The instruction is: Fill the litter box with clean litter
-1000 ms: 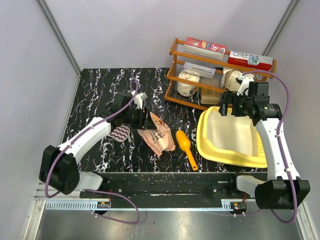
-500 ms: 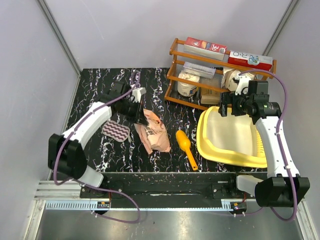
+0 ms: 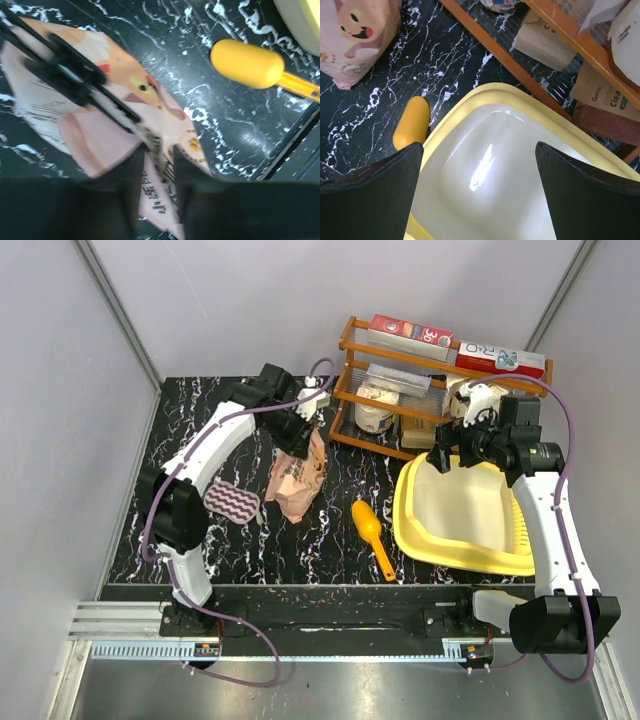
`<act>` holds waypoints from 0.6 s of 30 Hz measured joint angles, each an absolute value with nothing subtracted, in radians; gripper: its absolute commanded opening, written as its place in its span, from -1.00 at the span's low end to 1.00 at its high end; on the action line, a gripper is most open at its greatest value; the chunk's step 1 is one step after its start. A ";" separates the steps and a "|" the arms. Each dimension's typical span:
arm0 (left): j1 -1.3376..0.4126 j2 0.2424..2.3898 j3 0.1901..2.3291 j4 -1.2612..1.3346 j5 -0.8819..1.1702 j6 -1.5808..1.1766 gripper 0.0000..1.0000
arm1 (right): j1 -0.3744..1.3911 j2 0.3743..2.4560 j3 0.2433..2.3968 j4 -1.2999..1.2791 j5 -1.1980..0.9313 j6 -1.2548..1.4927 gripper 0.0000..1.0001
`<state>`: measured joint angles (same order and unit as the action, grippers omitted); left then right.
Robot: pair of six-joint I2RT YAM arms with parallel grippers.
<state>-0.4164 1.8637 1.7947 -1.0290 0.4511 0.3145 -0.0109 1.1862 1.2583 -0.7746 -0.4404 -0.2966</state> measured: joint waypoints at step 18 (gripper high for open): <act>-0.382 1.718 1.497 -0.897 0.178 0.121 -0.36 | 0.047 1.338 1.371 -0.745 -0.698 -0.294 1.00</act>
<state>-0.3824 1.7176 1.4971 -0.8974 0.1780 0.1207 0.0471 1.3380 1.3708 -0.7448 -0.6983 -0.2943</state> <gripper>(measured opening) 0.436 0.993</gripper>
